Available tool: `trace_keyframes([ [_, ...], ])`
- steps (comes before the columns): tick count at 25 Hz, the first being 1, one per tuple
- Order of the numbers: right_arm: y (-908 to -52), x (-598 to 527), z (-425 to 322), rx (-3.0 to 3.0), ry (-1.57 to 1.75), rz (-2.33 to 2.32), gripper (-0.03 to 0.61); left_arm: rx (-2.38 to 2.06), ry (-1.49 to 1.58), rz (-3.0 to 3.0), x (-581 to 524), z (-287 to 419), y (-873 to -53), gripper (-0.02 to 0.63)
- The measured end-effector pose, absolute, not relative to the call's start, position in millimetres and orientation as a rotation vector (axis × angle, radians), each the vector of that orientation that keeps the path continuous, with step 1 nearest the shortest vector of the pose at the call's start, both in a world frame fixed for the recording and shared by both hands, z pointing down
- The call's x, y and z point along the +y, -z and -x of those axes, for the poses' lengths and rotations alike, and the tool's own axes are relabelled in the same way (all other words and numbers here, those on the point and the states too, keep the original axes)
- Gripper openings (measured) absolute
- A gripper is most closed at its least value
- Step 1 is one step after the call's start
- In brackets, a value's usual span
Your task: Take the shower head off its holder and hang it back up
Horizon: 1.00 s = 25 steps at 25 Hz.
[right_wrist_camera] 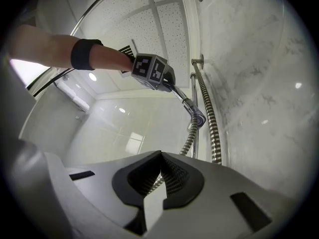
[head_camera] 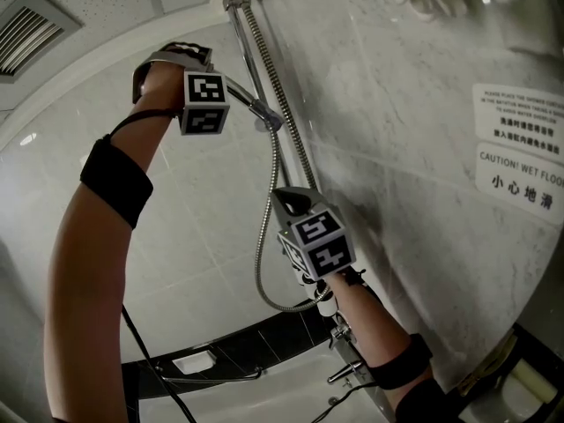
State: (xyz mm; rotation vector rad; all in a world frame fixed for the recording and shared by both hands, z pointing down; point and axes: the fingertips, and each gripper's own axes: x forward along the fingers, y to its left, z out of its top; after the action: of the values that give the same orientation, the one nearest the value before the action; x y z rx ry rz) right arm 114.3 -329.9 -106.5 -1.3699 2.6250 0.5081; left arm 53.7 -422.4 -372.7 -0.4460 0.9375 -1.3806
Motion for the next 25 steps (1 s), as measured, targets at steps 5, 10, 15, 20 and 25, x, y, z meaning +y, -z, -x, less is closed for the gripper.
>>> trace_keyframes([
  [5, 100.8, -330.3, -105.8, 2.637, -0.489, 1.359, 0.000, 0.937, 1.365, 0.443, -419.7, -57.6, 369.5, 0.078],
  [10, 97.8, -328.4, -101.2, 2.644, -0.485, 1.350, 0.000, 0.943, 1.360, 0.436, -417.6, -56.7, 368.8, 0.078],
  [15, 97.5, -322.3, -99.0, 2.642, -0.475, 1.342, 0.000, 0.928, 1.398, 0.430, -417.7, -59.6, 363.4, 0.077],
  [20, 93.0, -320.6, -103.3, 2.638, -0.471, 1.349, 0.000, 0.936, 1.397, 0.424, -414.1, -55.2, 365.0, 0.078],
  [25, 85.5, -321.9, -109.6, 2.642, -0.456, 1.374, 0.000, 0.953, 1.331, 0.467, -408.3, -57.4, 363.7, 0.093],
])
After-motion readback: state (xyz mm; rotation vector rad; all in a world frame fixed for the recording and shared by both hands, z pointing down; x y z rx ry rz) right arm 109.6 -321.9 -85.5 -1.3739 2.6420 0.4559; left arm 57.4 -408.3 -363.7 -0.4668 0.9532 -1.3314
